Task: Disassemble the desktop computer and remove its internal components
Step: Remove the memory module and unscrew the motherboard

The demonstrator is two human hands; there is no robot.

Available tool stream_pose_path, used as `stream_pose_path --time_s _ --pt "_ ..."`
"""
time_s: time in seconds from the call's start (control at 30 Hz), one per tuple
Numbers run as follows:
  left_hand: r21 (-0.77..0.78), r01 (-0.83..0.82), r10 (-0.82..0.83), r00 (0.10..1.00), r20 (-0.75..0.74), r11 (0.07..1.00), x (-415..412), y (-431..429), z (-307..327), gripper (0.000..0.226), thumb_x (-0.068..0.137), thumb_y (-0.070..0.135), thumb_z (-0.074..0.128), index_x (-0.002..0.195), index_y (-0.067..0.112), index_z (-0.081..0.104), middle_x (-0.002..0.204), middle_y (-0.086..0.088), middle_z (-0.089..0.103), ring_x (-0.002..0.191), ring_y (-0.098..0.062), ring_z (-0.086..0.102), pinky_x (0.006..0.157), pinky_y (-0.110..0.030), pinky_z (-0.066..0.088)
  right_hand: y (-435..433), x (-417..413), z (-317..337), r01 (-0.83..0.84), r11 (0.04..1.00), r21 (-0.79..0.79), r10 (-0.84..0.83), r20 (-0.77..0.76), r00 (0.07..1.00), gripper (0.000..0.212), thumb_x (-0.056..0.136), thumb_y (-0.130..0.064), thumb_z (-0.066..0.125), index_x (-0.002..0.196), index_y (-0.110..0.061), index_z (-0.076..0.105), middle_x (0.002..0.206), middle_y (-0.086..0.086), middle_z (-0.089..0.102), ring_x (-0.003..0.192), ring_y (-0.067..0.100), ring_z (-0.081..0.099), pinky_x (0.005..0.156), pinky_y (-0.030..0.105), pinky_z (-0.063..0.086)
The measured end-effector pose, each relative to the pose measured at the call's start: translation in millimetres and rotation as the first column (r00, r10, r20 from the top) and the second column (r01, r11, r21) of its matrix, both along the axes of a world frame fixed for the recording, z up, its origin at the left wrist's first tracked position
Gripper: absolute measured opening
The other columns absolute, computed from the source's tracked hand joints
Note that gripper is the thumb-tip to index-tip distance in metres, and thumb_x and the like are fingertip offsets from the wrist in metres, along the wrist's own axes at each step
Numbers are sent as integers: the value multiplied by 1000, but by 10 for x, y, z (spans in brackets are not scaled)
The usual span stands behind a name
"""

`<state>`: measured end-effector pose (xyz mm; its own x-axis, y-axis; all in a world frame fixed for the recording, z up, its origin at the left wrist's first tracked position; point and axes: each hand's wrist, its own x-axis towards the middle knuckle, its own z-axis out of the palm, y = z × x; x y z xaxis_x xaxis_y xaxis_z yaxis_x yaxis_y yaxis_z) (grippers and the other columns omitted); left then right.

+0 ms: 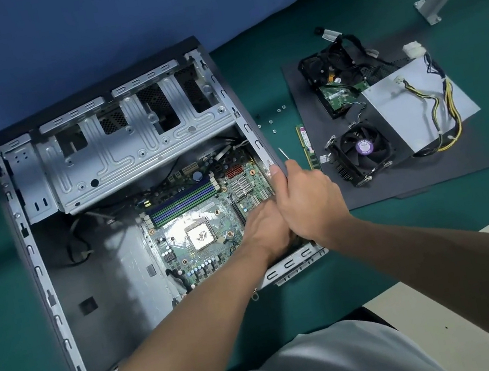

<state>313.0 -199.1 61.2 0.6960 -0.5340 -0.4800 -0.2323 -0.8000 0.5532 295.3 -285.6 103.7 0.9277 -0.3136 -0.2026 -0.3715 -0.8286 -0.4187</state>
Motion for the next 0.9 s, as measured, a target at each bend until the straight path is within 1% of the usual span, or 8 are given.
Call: stream_pose_path --time_s 0.17,0.27,0.33,0.47,0.57,0.67,0.77,0.9 --pt "9 -73 71 991 111 997 66 177 162 18 80 3 57 69 16 50 65 3 45 61 -18 47 60 -31 47 -3 1 -8 -12 999 -32 13 13 1000 46 100 -48 19 97 -12 48 84 16 65 83 38 59 66 41 35" --pt "43 -132 122 976 179 990 94 526 195 19 79 -1 56 86 16 63 73 1 53 72 -18 56 54 -18 40 -4 -4 16 -25 999 -26 26 27 999 49 100 -48 18 98 -11 50 66 2 52 71 33 53 63 40 37" --pt "98 -233 207 953 221 968 128 827 192 20 85 4 57 96 19 66 82 3 60 74 -17 58 51 -17 41 -8 -5 29 -29 999 -20 29 20 999 50 100 -49 17 98 -11 51 60 -6 42 64 29 50 61 38 40" --pt "163 -498 422 837 349 852 193 1417 218 23 87 14 62 102 28 70 95 2 71 78 -17 56 64 -28 45 2 9 58 -19 1000 -24 19 5 1000 52 100 -49 17 98 -10 52 61 -1 47 64 29 54 63 40 47" --pt "139 -581 492 775 396 802 224 1650 252 23 87 18 62 103 31 71 101 3 72 91 -24 63 73 -36 53 10 3 89 -21 1000 -16 21 8 1000 53 100 -50 17 97 -10 52 68 7 57 66 31 58 67 46 52" --pt "92 -591 512 758 404 802 234 1653 310 19 90 22 62 103 31 71 103 3 71 96 -25 63 75 -41 55 7 -3 100 -8 1000 -26 9 7 1000 55 99 -51 17 98 -9 53 72 10 59 69 34 58 70 47 52" --pt "33 -582 524 754 396 812 202 1546 343 16 91 23 63 103 28 71 103 2 72 93 -23 63 73 -37 53 12 -5 108 -2 1000 -22 2 0 1000 56 99 -52 17 97 -9 53 78 17 62 74 38 59 73 49 52" --pt "26 -401 380 883 275 916 62 1205 321 20 93 16 62 110 23 70 103 5 71 83 -14 63 62 -16 44 14 -9 105 6 1000 0 -6 -3 1000 58 99 -53 17 98 -8 54 81 19 63 77 40 60 75 50 52"
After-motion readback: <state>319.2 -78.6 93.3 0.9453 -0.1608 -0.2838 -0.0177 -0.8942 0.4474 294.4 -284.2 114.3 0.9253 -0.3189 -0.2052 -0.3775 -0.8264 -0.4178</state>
